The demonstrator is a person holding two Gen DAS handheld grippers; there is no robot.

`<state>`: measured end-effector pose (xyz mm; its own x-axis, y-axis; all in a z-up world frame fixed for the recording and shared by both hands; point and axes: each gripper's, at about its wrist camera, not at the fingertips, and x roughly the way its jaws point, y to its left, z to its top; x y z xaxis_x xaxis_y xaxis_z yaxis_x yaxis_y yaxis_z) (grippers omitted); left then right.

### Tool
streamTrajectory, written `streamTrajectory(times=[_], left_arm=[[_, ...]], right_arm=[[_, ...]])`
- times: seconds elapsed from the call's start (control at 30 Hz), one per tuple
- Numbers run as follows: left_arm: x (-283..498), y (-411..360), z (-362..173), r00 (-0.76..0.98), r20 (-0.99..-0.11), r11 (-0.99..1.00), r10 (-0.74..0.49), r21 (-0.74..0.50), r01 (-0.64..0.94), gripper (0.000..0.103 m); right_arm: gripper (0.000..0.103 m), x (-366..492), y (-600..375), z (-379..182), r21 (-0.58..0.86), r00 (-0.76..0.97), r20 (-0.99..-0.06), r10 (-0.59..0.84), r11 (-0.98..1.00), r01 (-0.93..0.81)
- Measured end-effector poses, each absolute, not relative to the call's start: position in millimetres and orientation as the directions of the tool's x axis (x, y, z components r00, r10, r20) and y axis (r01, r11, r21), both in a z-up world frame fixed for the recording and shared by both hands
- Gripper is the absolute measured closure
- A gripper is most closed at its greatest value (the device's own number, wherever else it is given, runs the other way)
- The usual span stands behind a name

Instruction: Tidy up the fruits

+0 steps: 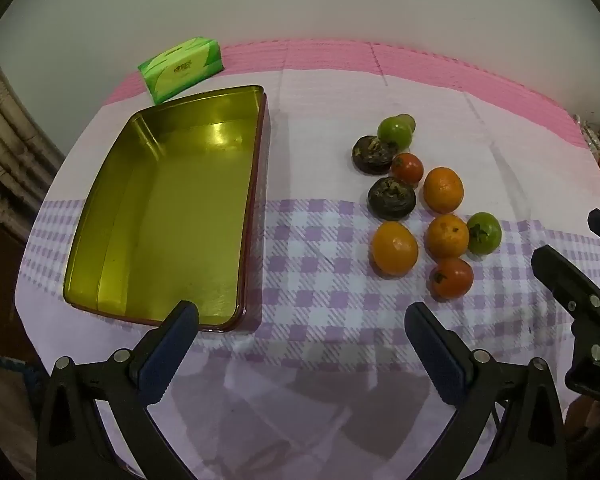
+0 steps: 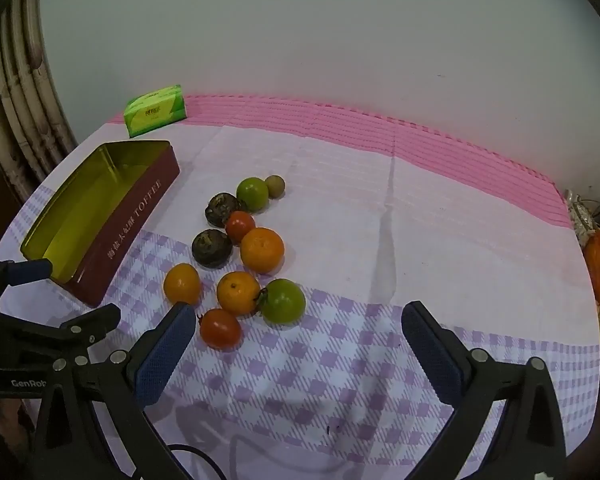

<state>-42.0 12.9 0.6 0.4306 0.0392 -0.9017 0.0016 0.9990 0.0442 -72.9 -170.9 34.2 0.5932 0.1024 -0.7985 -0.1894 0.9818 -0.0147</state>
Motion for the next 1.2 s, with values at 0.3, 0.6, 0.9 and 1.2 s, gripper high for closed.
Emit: streamTrajectory(times=[0.3,0.6,0.9,1.2], left_arm=[[-43.4,14.6,-2.7,0.424,-0.904,0.999,0.049,0.052,-0.005,0.001],[-44.5,15.4,-4.2,0.426,-0.904,0.999,0.045,0.050,0.001,0.001],[-44.8,14.5,-5.4,0.426,-0.903,0.999,0.046,0.052,0.001,0.001],[-45.3,12.2,-7.4,0.420,-0.906,0.999,0.047,0.053,0.002,0.001]], right_arm=[[0.000,-75.6,-169.4,34.1,-0.019,0.587,-0.805,0.091,0.984,-0.178],[0.000,-73.7,-170.6,28.6,-0.018,0.582,-0.808,0.094,0.983,-0.184],[0.000,-73.9,-171.3,26.6,-0.010,0.571,-0.815,0.097,0.983,-0.182],[0.000,-73.8,-172.2,26.0,-0.017,0.592,-0.800,0.095,0.983,-0.180]])
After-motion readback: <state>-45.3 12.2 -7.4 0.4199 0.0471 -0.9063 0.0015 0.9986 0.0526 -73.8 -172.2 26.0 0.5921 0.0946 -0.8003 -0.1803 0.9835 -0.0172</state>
